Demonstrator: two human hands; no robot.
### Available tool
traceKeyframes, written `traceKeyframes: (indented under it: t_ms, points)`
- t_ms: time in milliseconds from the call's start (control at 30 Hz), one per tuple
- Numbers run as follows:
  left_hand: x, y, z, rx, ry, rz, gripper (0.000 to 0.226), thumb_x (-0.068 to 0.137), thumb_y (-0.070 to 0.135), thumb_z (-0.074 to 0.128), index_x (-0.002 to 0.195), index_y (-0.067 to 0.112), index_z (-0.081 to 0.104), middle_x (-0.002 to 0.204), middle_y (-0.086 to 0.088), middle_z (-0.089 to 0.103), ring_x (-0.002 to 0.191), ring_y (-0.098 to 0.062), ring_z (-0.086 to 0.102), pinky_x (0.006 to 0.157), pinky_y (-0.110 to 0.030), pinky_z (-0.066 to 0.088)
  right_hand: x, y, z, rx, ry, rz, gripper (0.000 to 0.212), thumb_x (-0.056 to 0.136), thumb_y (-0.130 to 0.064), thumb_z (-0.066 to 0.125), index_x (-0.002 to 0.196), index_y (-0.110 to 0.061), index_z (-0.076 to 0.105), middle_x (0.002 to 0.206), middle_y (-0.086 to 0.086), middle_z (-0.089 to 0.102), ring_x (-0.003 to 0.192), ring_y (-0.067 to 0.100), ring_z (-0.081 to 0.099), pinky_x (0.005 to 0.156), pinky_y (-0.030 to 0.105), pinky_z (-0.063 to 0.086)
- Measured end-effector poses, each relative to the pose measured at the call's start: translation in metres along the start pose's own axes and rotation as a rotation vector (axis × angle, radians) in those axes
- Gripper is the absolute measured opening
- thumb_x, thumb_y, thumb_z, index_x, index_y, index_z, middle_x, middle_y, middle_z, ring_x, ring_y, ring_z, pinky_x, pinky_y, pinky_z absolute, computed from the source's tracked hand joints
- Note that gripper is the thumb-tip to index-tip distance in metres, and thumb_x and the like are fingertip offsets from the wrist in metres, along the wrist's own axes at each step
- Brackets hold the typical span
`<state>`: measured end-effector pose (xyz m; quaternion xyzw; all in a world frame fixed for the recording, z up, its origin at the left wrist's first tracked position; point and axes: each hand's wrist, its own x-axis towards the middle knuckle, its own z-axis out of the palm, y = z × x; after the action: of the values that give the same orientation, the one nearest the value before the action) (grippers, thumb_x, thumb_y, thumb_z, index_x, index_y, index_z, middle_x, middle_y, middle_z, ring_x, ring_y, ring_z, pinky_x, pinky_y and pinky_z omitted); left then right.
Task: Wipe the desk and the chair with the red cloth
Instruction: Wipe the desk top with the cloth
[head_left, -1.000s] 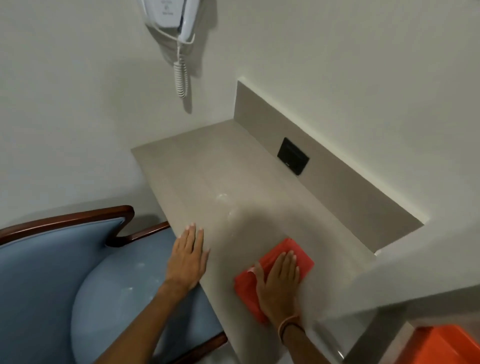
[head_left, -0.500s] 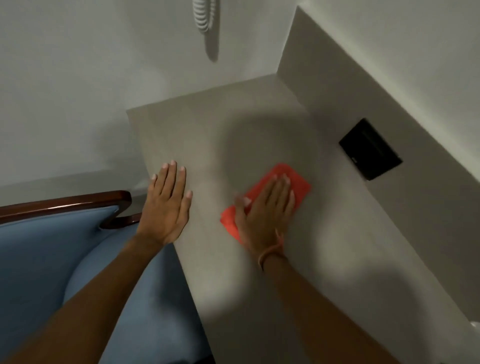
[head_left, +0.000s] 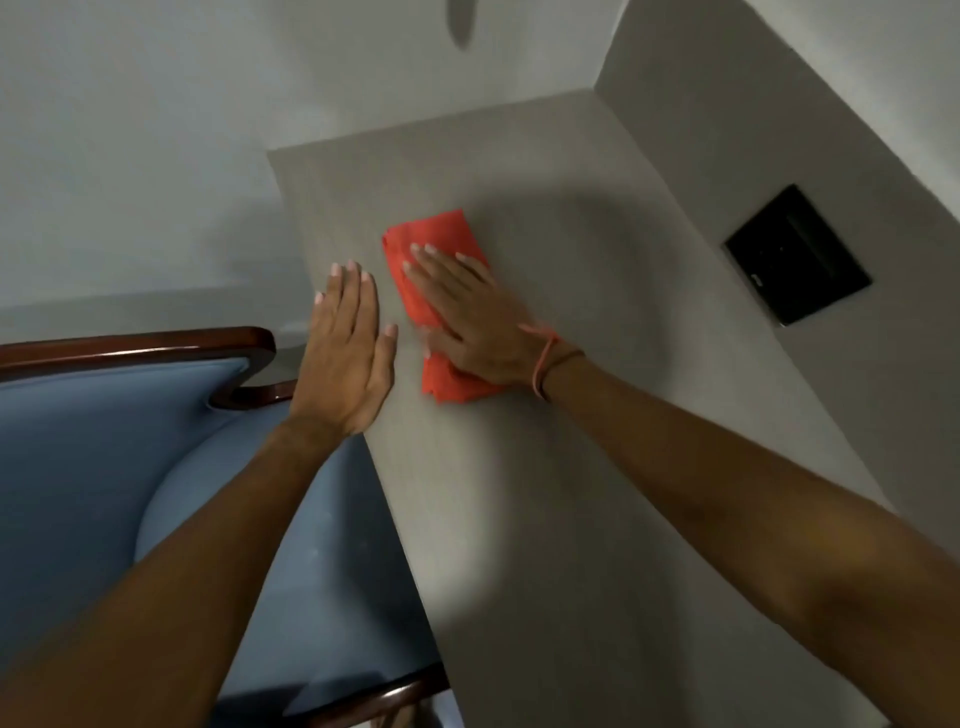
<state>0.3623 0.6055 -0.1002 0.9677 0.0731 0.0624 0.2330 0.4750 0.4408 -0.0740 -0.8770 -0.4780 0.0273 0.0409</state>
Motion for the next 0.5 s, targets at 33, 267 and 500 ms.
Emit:
traceKeyframes:
  t_ms: [33,267,500]
  points:
    - [0.0,0.001,0.0,-0.03,-0.004,-0.018,0.062,0.107,0.03,0.025,0.158,0.0,0.01,0.17,-0.019,0.003,0.158,-0.03,-0.004,0.129,-0.045,-0.004,-0.024,-0.013,0.002,0.002,0.009,-0.011,0.074,0.096,-0.044,0.044,0.158,-0.007,0.024,0.168,0.013,0.02,0.157,0.025,0.017,0.127,0.044,0.017]
    - [-0.001,0.01,-0.006,-0.07,-0.033,-0.061,0.063,0.105,0.033,0.016,0.156,-0.004,0.015,0.169,-0.022,0.006,0.157,-0.034,-0.005,0.128,-0.05,-0.004,-0.25,-0.137,0.025,0.167,0.044,0.331,0.092,0.091,-0.065,0.046,0.16,-0.01,0.017,0.171,0.006,0.009,0.159,0.023,0.009,0.128,0.046,0.015]
    - [-0.001,0.008,-0.001,-0.069,-0.013,-0.048,0.063,0.106,0.035,0.014,0.157,-0.001,0.014,0.169,-0.021,0.006,0.158,-0.033,-0.005,0.128,-0.048,-0.004,-0.311,-0.139,0.024,0.184,0.113,0.798,0.087,0.09,-0.059,0.046,0.159,-0.011,0.021,0.17,0.008,0.014,0.158,0.027,0.012,0.127,0.048,0.016]
